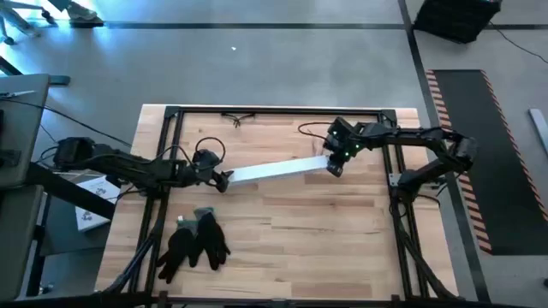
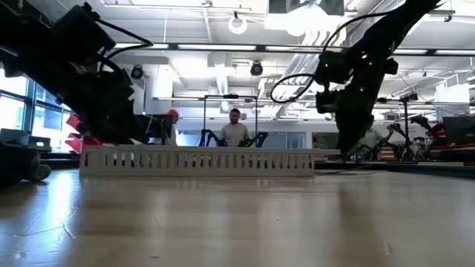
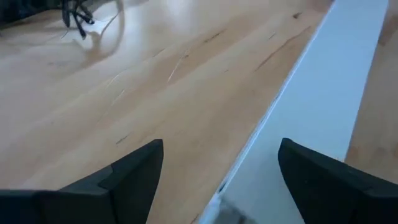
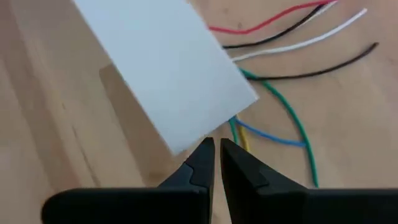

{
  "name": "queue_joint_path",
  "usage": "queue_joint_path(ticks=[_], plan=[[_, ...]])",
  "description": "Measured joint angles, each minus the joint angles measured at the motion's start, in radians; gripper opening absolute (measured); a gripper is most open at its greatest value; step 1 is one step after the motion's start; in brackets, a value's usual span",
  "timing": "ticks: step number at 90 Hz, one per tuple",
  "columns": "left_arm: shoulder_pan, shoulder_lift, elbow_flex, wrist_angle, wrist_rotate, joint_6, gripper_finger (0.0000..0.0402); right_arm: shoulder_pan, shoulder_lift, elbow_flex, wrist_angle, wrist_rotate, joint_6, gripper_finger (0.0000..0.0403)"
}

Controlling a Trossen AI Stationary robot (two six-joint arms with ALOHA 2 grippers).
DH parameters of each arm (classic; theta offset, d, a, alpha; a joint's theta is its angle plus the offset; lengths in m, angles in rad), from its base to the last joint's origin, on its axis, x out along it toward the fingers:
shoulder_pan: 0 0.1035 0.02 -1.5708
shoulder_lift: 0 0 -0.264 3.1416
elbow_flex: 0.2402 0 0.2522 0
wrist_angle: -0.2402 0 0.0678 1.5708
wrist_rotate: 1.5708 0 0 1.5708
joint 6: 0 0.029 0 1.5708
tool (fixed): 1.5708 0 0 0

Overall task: Ziptie cables
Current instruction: Close the white cable duct

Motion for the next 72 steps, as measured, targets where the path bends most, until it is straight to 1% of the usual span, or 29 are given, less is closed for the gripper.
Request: queue_joint_path(ticks=[9,18,26,33,37,44,53,59,65,72], plan=[[0.000,-0.005,0.028,-0.028,-0.006,0.019,0.0295,0.000,0.000,0.000,-0.031,0.004,-0.003,0.0011],[0.000,-0.034,0.093,-0.143,-0.015,0.044,0.0295,-0.002,0.000,0.000,-0.055,0.008,-0.004,0.0011],[0.000,-0.065,0.173,-0.317,-0.022,0.039,0.0295,-0.002,0.000,0.000,-0.063,0.008,-0.005,0.0011],[0.000,-0.085,0.254,-0.503,-0.013,-0.014,0.0295,-0.002,0.000,0.000,-0.068,0.008,-0.006,0.0011],[0.000,-0.092,0.297,-0.617,0.016,-0.062,0.0295,-0.002,0.000,0.000,-0.071,0.008,-0.006,0.0011],[-0.005,-0.092,0.343,-0.794,0.093,-0.152,0.0295,-0.002,0.000,0.000,-0.078,0.008,-0.006,0.0011],[-0.016,-0.092,0.348,-0.970,0.192,-0.273,0.0295,-0.002,0.000,0.000,-0.077,0.012,-0.006,0.0011],[-0.029,-0.091,0.329,-1.054,0.219,-0.362,0.0295,-0.002,0.000,0.000,-0.076,0.023,-0.004,0.0011],[-0.042,-0.091,0.296,-1.080,0.222,-0.436,0.0295,-0.002,0.000,0.000,-0.074,0.027,-0.003,0.0011],[-0.045,-0.090,0.247,-1.045,0.225,-0.498,0.0295,-0.002,0.000,0.000,-0.075,0.027,-0.003,0.0011]])
